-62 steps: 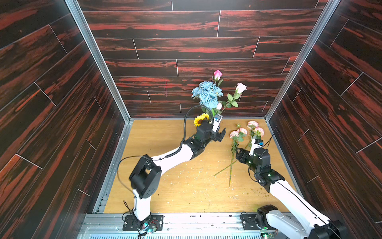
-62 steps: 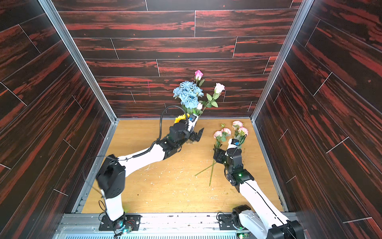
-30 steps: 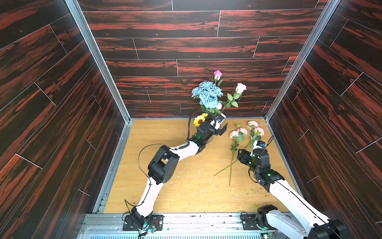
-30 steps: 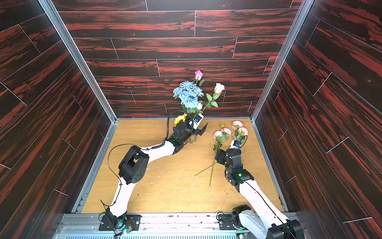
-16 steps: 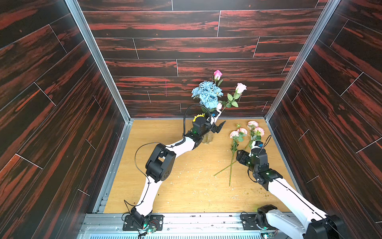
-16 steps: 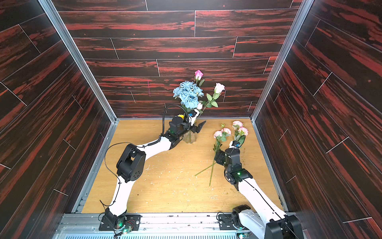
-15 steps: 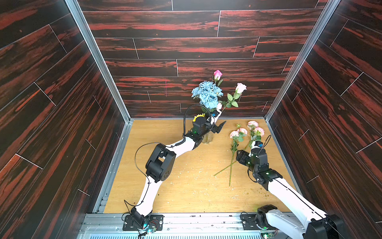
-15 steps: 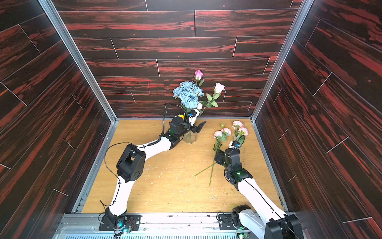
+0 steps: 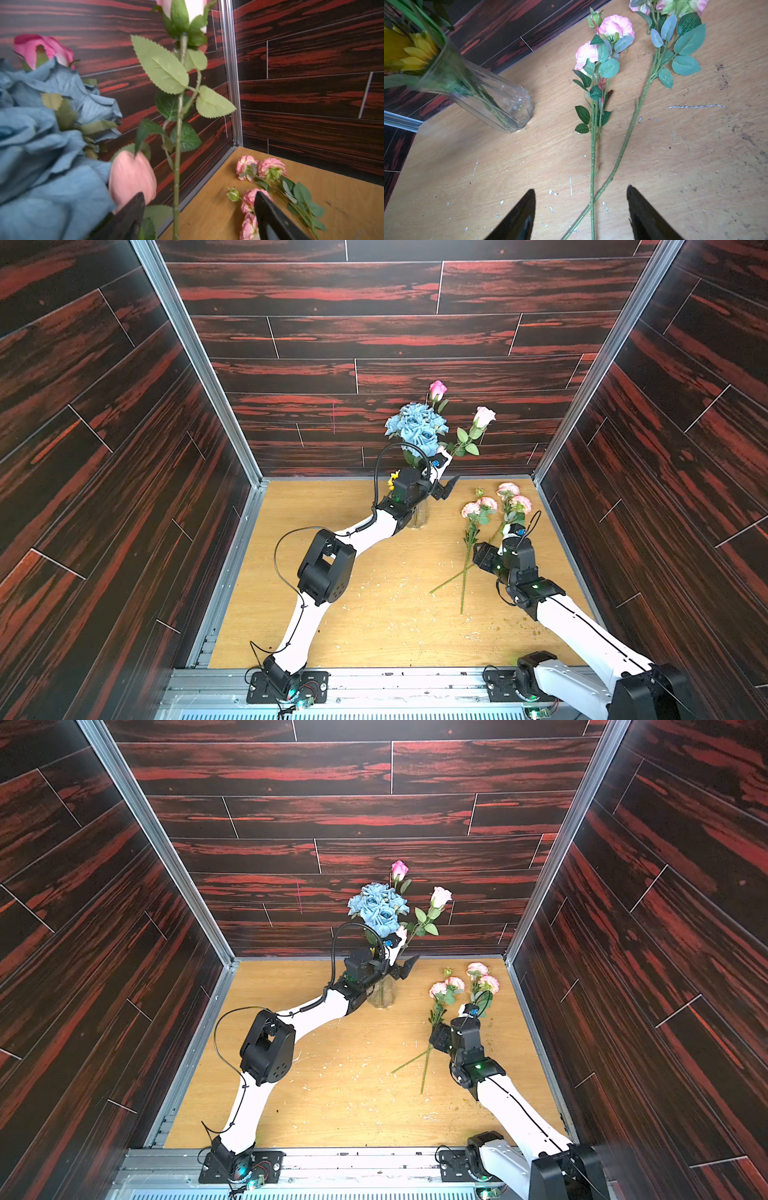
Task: Pick out pink flowers from the vase
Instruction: Pick up the flower from the vase.
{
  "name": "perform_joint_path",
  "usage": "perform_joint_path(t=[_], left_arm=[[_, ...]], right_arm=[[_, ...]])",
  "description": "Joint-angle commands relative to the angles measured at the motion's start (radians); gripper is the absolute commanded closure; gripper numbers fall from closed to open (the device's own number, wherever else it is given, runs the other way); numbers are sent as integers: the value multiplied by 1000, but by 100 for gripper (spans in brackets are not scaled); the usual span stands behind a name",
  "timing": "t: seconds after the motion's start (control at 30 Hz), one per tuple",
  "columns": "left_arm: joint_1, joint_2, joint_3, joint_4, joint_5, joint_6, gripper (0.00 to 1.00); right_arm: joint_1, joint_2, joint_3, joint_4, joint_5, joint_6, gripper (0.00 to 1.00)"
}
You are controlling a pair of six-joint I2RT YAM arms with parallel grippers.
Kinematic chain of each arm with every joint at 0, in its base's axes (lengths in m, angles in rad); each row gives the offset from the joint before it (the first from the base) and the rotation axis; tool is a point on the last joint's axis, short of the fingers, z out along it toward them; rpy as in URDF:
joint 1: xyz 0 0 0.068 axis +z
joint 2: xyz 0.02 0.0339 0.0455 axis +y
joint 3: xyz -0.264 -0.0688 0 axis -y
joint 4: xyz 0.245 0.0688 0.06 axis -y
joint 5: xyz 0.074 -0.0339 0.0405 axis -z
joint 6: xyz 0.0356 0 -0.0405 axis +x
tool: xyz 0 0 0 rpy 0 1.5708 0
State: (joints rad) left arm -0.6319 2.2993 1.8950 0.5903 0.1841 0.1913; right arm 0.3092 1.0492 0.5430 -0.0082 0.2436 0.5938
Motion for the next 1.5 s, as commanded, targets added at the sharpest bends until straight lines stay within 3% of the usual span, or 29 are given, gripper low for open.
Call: perform_joint_path(t=[0.0, 0.43, 1.27, 1.47], left_arm=[[-1, 36, 49, -31, -36, 12, 20], [-2, 84, 116, -83, -38, -3, 31], [-2, 82, 134, -88, -105, 38, 91], [-3, 51, 117, -76, -121, 69, 95]], right_arm=[[1, 11, 25, -6, -10, 3, 29], [1, 27, 28, -3, -15, 3, 29], [1, 33, 32, -3, -26, 2, 29], [1, 34, 32, -3, -27, 2, 29]])
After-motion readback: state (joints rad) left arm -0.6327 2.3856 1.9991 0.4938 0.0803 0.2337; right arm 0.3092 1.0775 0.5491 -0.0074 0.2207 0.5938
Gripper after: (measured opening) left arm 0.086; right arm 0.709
